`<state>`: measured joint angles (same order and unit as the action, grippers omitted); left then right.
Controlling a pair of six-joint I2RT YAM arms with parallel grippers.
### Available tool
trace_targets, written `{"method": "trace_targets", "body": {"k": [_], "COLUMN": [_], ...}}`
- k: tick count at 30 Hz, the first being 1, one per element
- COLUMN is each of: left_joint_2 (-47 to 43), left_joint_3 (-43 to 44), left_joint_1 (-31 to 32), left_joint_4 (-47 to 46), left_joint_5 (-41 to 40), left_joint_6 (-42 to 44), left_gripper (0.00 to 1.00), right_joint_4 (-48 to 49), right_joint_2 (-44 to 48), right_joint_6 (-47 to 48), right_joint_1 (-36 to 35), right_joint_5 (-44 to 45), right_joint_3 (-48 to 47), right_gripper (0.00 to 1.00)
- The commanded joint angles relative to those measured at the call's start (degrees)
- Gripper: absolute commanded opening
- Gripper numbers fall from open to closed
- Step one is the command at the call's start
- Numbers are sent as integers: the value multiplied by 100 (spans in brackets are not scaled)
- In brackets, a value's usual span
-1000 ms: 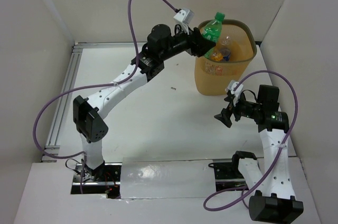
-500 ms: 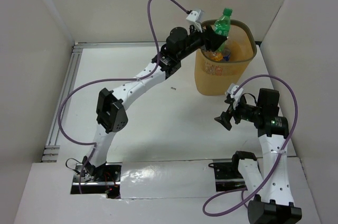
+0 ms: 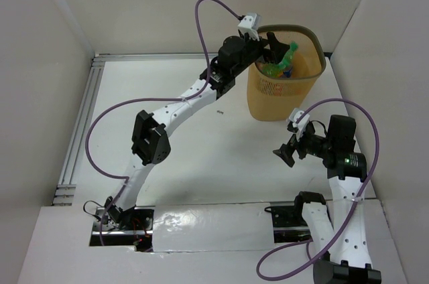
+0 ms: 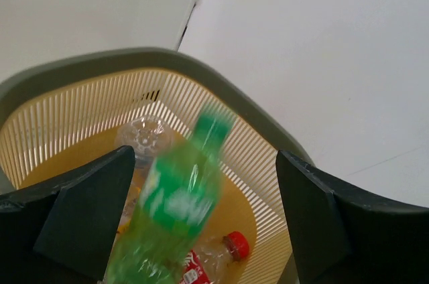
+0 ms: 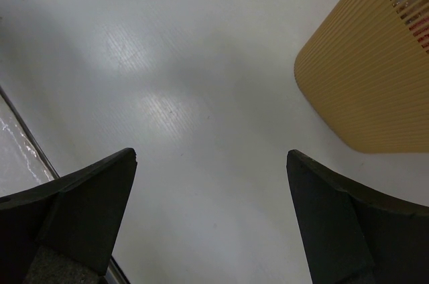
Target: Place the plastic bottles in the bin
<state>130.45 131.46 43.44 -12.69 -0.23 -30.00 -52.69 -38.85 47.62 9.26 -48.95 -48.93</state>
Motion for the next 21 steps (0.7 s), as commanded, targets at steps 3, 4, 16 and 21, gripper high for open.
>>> {"method": "trace_targets", "body": {"k": [3,4,16,21], "left_joint_2": [16,15,-2698,-4500], "left_joint_3": [529,530,-1726,-3642], "left_joint_1": [50,50,50,-72], "left_joint_4": [-410,-410,-87,424], "left_joint_5": [-30,31,269,217], "left_joint_6": [73,73,1048,1532], "left_gripper": [99,99,99,99], "right_joint_4": [197,197,654,997], "right_joint_2": [62,62,-105,-44], "right_joint_6": [-103,-156,-735,-1227], "right_joint_1": [32,32,32,85], "right_joint_5": [35,35,500,860], "right_joint_3": [59,59,59,164], "right_gripper": [100,100,100,100]}}
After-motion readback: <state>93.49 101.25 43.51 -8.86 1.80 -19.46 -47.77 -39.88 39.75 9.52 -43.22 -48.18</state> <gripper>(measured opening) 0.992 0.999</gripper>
